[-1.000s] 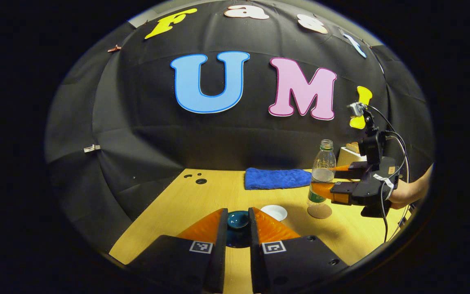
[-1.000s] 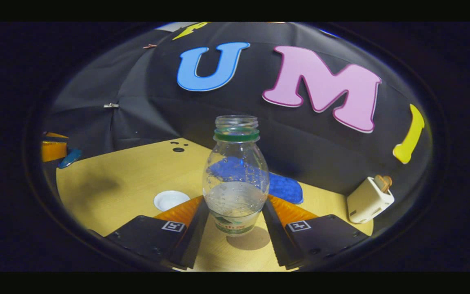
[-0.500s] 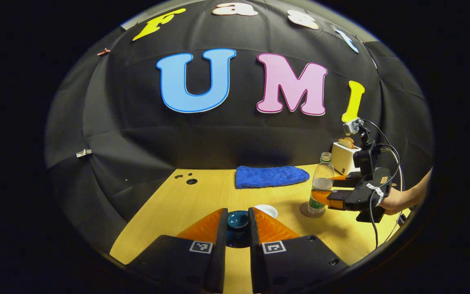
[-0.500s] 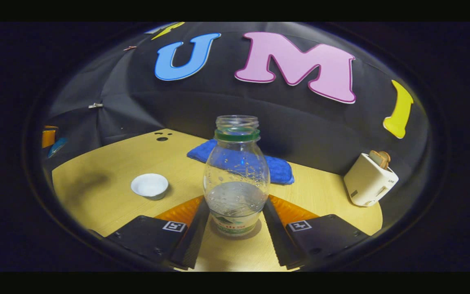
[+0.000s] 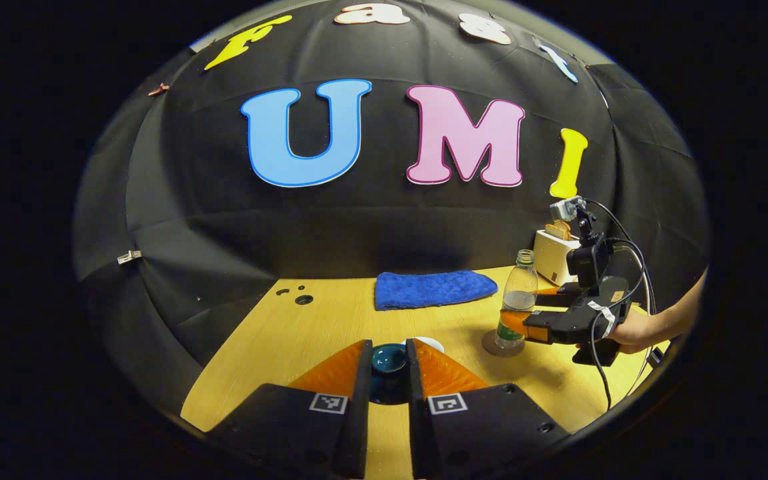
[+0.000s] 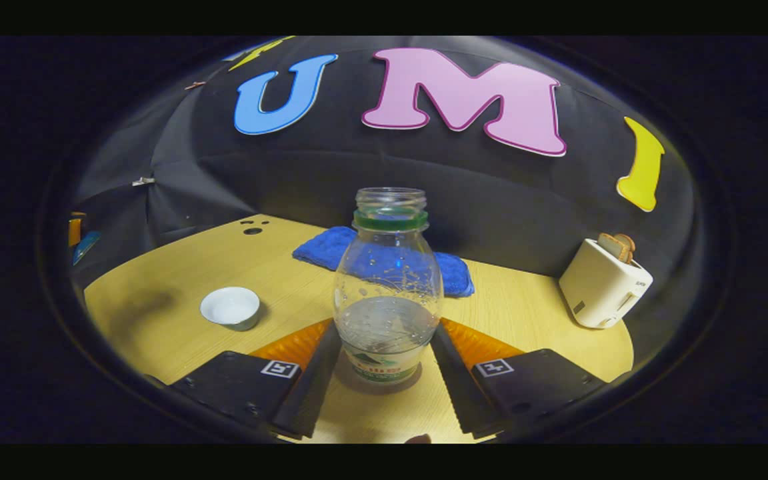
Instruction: Open the teacup lid with one hand, grasp the water bottle and pour water into the teacup with the other hand; after pouring, place the water bottle on the coaster and then close the teacup lid.
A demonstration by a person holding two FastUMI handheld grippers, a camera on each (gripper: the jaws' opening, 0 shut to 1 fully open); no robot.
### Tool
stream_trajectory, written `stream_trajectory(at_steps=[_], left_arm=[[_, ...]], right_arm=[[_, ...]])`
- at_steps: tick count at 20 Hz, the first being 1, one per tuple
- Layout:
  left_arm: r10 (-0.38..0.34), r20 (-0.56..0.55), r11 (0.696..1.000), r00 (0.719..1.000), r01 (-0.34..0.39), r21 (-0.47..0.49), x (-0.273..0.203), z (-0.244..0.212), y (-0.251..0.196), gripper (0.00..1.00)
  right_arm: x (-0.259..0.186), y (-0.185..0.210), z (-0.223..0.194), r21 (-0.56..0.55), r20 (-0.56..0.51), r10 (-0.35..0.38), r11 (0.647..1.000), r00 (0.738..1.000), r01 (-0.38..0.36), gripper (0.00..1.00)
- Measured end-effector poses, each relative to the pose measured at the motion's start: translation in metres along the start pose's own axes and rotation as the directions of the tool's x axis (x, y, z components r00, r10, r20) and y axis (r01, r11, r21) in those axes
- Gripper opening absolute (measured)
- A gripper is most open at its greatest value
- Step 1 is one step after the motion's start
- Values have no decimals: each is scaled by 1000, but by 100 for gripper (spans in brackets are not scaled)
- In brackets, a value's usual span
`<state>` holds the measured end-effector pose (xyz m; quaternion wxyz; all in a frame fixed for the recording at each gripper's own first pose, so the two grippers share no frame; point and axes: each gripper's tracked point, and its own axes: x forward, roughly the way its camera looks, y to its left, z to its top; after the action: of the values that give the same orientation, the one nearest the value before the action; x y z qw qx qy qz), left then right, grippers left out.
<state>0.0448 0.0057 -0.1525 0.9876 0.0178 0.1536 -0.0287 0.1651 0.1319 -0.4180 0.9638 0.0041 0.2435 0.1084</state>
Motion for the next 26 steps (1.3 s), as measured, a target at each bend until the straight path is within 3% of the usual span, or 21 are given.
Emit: stream_trajectory(at_steps=[3,6,9,19,26], left_arm=[[-6,3,1000,1000,6,5,3,1,-3,29],[-15,2,1000,1000,15,5,8,2,-7,29],[-27,1,1000,1000,27,-3,17,2,-12,29],[-81,22,996,996,80,41,57,9,-32,29],[-124,-13,990,992,125,62,111,-20,-48,29]], right_arm=[[-1,2,-6,23,-19,9,1000,1000,-9,83],[-7,3,-10,50,-25,10,999,1000,-9,96],[-12,1,-14,69,-32,8,998,999,-6,99],[-27,-9,-30,89,-65,-13,996,998,19,99],[-82,-17,-50,94,-94,-40,994,995,49,99]])
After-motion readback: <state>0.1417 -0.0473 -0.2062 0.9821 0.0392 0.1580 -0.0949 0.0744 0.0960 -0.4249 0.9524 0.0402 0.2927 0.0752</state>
